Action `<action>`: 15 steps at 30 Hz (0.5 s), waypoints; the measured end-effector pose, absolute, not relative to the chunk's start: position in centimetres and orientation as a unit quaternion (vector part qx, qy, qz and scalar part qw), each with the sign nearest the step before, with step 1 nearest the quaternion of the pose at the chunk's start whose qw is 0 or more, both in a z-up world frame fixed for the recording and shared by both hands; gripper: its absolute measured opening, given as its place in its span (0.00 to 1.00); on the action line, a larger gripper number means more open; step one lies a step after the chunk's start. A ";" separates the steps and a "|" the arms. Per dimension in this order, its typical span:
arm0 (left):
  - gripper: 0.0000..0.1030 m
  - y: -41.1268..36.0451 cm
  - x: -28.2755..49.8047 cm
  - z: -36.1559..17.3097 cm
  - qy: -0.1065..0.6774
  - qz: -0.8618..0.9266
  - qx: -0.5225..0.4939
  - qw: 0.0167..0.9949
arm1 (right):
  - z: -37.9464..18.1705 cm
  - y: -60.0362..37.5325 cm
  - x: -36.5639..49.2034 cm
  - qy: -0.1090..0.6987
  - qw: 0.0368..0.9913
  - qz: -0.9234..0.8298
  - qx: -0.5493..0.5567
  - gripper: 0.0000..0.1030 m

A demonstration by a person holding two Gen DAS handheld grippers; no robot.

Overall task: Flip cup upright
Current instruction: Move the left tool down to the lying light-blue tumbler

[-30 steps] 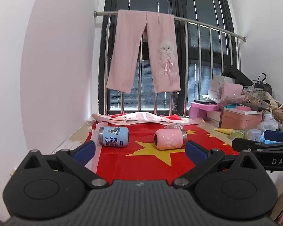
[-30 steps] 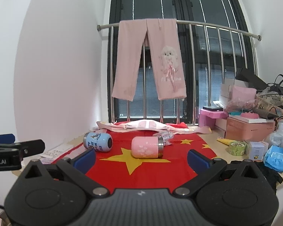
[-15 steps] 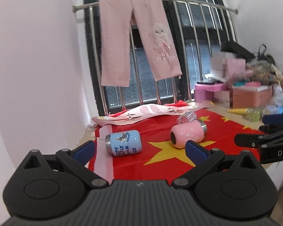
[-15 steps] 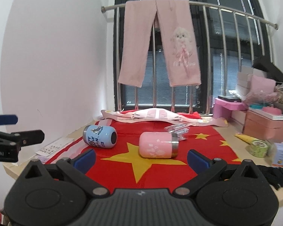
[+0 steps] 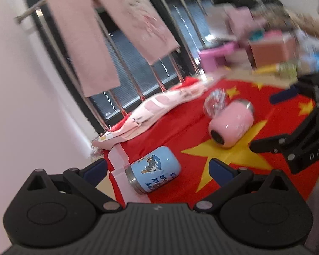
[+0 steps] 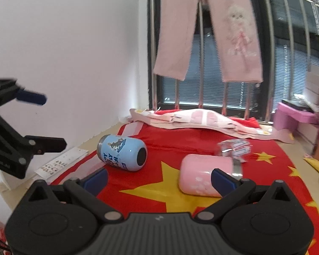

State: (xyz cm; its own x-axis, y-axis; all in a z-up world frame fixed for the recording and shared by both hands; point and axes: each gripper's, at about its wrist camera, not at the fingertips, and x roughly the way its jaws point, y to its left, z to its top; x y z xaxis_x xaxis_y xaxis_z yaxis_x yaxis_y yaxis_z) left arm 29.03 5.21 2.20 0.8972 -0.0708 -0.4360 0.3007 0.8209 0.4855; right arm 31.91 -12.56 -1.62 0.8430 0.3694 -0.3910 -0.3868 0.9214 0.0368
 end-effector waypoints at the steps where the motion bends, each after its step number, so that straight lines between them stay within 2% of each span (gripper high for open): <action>1: 1.00 5.2 29.9 2.0 0.211 -0.109 0.292 0.927 | -1.7 -12.1 32.8 0.203 0.958 0.200 -0.025 1.00; 15: 1.00 4.6 42.4 -2.5 0.299 -0.190 0.448 0.821 | -3.1 -7.4 42.4 0.233 0.938 0.242 -0.085 1.00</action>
